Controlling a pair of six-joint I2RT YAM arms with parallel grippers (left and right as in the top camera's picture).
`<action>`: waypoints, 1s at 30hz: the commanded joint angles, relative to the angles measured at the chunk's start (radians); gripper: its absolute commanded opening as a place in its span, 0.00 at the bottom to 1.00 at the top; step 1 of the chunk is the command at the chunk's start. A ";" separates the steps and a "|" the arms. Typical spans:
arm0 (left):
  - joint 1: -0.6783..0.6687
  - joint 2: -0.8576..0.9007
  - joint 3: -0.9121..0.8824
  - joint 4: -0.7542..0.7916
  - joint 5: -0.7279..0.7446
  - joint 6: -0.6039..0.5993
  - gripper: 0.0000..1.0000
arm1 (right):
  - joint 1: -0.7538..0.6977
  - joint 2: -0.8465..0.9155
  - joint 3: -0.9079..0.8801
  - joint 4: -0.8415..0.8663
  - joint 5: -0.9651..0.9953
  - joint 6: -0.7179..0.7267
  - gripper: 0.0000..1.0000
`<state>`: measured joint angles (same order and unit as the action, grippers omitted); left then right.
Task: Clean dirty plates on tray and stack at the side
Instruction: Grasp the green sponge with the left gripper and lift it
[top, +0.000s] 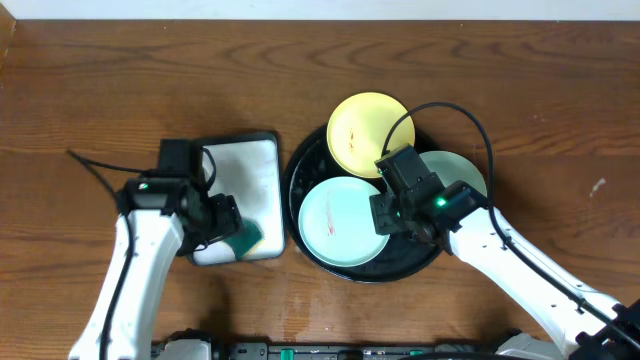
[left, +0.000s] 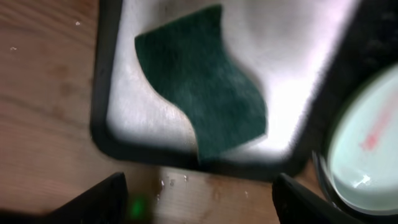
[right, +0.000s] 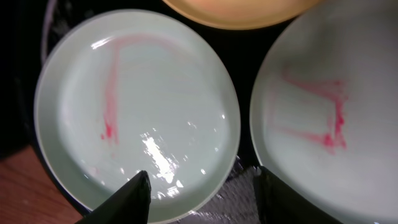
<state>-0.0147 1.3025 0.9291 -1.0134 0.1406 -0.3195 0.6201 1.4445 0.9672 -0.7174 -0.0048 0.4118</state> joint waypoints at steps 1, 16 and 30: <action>0.002 0.084 -0.034 0.062 -0.026 -0.069 0.72 | -0.002 0.000 0.005 -0.013 -0.004 -0.024 0.52; 0.002 0.438 -0.035 0.268 0.051 -0.213 0.07 | -0.003 0.000 0.005 -0.019 -0.008 -0.015 0.52; 0.002 0.189 0.094 0.132 0.053 0.051 0.08 | -0.003 0.001 0.004 -0.035 0.002 0.026 0.53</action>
<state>-0.0139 1.5681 0.9882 -0.8650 0.2024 -0.3668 0.6201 1.4460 0.9672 -0.7486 -0.0093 0.4091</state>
